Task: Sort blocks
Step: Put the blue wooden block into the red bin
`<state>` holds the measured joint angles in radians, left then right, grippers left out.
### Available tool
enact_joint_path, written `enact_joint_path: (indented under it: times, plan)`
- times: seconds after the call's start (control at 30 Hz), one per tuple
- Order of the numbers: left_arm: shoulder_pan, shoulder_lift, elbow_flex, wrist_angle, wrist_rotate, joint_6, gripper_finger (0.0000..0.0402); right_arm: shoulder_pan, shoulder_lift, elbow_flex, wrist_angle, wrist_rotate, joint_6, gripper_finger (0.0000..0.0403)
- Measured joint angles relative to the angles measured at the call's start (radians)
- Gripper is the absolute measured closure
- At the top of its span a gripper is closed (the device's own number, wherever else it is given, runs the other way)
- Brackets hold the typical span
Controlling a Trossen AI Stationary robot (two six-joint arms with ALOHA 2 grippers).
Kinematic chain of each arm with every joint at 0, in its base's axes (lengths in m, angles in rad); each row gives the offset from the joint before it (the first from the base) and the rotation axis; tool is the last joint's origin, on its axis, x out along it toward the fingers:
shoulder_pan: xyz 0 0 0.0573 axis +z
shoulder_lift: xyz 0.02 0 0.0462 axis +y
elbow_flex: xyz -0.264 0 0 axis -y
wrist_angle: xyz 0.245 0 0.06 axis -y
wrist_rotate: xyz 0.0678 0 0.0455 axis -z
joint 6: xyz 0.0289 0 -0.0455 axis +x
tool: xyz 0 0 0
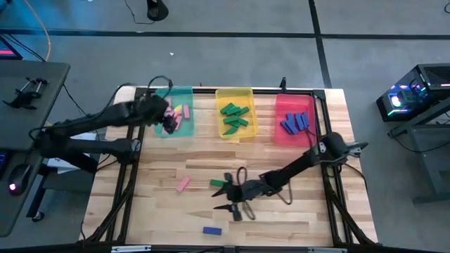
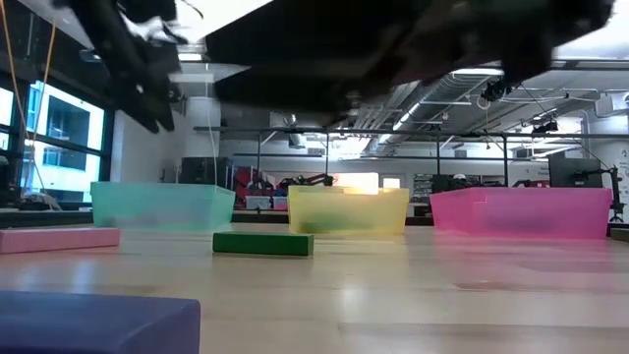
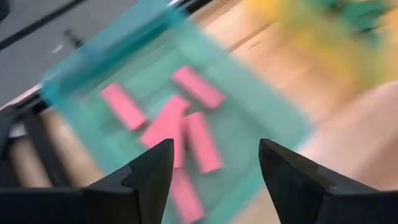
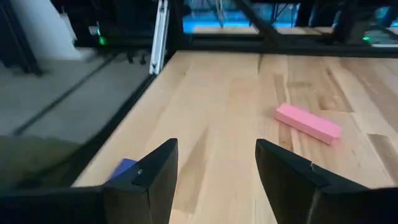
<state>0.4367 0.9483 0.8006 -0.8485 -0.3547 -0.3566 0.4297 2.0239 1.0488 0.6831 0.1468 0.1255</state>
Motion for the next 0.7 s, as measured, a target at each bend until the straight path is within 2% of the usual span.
enact_joint_path:
  times: [0.17,0.3,0.43,0.57,0.7]
  plan:
    - [-0.288,-0.191,-0.115,0.094,-0.073,-0.170,0.0191,-0.028,0.111,0.196,-0.203,-0.101,-0.049,0.0204]
    - [-0.549,-0.234,-0.181,0.223,-0.206,-0.253,0.0199,-0.026,0.182,0.366,-0.426,-0.181,-0.077,0.0204]
    - [-0.786,-0.180,-0.199,0.385,-0.365,-0.247,0.0209,0.021,0.247,0.519,-0.596,-0.180,-0.099,0.0204]
    - [-0.962,-0.078,-0.198,0.545,-0.526,-0.193,0.0218,0.066,0.319,0.635,-0.686,-0.146,-0.076,0.0204]
    - [-1.076,0.042,-0.169,0.628,-0.637,-0.181,0.0225,0.096,0.383,0.715,-0.759,-0.009,-0.030,0.0204]
